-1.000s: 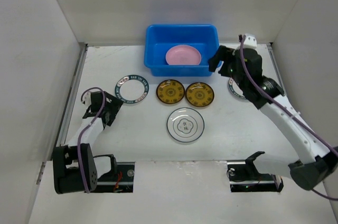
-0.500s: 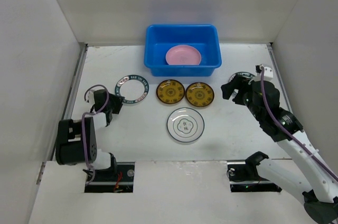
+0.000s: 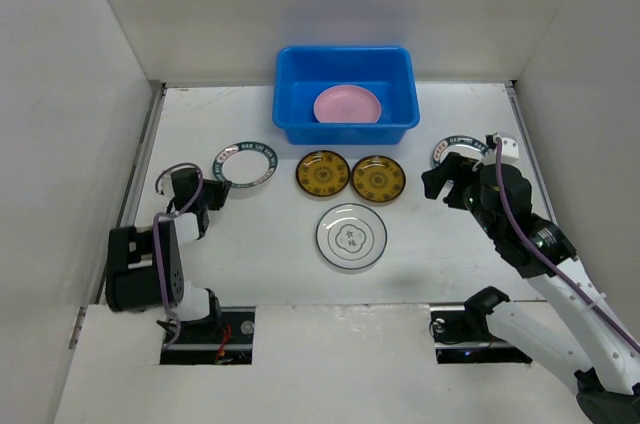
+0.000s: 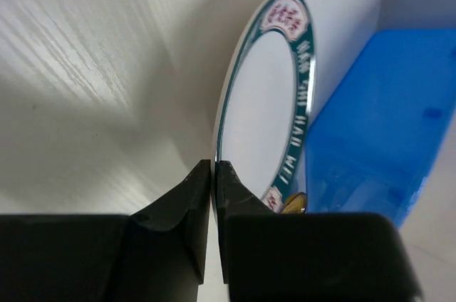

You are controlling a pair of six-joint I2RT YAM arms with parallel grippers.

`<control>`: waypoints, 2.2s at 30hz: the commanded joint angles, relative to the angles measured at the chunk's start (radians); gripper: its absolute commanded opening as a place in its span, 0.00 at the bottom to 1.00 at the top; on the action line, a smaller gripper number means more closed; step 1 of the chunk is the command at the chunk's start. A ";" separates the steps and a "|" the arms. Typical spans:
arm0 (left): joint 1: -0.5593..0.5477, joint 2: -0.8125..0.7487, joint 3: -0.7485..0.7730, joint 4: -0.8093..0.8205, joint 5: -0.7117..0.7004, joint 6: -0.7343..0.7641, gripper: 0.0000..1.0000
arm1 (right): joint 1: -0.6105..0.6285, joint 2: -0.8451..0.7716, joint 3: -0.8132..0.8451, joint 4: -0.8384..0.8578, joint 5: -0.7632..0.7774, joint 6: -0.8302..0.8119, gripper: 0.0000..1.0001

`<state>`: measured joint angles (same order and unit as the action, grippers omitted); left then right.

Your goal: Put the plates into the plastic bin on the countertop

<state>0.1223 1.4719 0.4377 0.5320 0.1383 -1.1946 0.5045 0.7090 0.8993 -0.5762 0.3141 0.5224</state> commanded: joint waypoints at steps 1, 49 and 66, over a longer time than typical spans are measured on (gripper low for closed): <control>0.044 -0.186 0.054 -0.208 -0.055 0.027 0.00 | -0.005 -0.016 -0.002 0.009 -0.009 0.010 0.86; -0.457 0.904 1.671 -0.464 0.063 0.685 0.18 | -0.131 -0.166 -0.043 -0.249 0.000 0.082 0.86; -0.479 0.701 1.705 -0.529 0.057 0.857 1.00 | -0.238 -0.126 -0.059 -0.199 -0.001 0.108 0.89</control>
<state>-0.3519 2.4001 2.0972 -0.0265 0.2016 -0.4076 0.3080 0.5777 0.8566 -0.8249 0.3065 0.6151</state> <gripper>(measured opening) 0.997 0.887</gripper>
